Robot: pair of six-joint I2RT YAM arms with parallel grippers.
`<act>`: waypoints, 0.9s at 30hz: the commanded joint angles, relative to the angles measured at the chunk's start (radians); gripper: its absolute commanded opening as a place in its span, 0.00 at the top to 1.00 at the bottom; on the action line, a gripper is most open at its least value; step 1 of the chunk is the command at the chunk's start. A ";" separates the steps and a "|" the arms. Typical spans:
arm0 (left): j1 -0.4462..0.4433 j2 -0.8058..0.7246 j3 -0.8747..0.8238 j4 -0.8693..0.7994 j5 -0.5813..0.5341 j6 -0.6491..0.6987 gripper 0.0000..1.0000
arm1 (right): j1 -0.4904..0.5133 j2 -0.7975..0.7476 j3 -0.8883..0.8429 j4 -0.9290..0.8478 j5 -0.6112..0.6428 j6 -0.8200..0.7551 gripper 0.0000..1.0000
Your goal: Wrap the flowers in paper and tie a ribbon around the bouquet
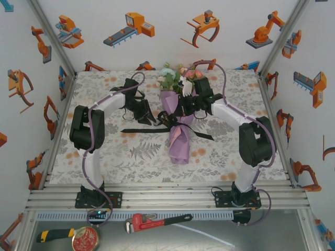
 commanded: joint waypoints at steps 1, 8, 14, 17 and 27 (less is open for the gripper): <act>-0.007 0.019 0.029 0.013 -0.041 -0.057 0.64 | -0.006 -0.062 -0.014 0.064 -0.032 0.041 1.00; -0.017 0.061 0.076 0.021 -0.187 -0.070 0.64 | -0.007 -0.061 -0.024 0.063 -0.026 0.038 1.00; -0.039 0.118 0.121 0.045 -0.137 0.032 0.65 | -0.009 -0.058 -0.022 0.062 -0.026 0.036 1.00; -0.044 0.156 0.143 0.027 -0.106 0.064 0.64 | -0.010 -0.058 -0.024 0.061 -0.021 0.037 1.00; -0.049 0.117 0.115 -0.035 -0.166 0.042 0.92 | -0.012 -0.060 -0.022 0.058 0.004 0.041 1.00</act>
